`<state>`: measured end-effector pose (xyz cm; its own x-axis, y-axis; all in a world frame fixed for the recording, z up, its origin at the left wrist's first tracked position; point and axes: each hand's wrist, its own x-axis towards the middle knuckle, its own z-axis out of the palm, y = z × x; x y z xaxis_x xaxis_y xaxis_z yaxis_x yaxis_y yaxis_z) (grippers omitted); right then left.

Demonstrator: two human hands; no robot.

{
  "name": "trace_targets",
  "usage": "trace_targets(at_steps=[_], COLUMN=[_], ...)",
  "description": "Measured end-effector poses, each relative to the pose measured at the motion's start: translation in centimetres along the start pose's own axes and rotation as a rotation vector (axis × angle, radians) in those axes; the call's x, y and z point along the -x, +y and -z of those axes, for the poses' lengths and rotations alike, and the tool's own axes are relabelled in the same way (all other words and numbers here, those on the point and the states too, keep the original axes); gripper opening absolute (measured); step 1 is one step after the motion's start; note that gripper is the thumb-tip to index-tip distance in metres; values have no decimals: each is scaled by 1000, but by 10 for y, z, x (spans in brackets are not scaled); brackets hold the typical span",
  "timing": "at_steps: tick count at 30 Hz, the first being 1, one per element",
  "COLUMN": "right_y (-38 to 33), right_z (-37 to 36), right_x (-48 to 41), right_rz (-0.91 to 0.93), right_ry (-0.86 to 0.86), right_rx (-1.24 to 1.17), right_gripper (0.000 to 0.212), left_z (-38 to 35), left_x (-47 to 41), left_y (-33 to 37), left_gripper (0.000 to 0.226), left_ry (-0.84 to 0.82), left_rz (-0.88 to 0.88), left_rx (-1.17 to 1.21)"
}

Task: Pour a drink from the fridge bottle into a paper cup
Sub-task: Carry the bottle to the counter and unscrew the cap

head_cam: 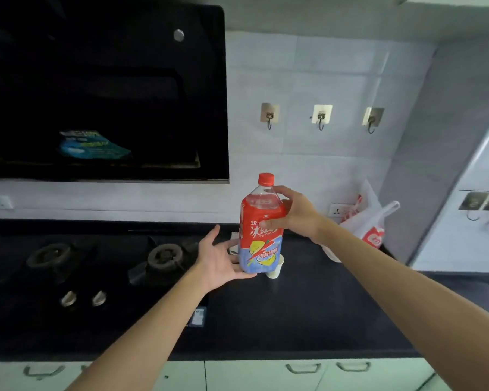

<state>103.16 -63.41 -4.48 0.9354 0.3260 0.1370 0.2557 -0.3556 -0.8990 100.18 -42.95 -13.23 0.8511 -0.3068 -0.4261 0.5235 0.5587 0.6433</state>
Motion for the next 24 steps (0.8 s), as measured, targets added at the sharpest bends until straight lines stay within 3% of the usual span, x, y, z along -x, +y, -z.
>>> trace_targets(at_steps=[16,24], right_y=[63,109], right_z=[9,6], right_x=[-29,-31], right_rz=[-123,-178], right_ry=[149,156], right_rx=[17,-3], right_gripper=[75,70], left_z=[12,43], left_x=[-103,-143], left_y=[2,-23], left_gripper=[74,79], left_ry=[-52,-46], left_rz=[133,206], left_rx=[-83,17])
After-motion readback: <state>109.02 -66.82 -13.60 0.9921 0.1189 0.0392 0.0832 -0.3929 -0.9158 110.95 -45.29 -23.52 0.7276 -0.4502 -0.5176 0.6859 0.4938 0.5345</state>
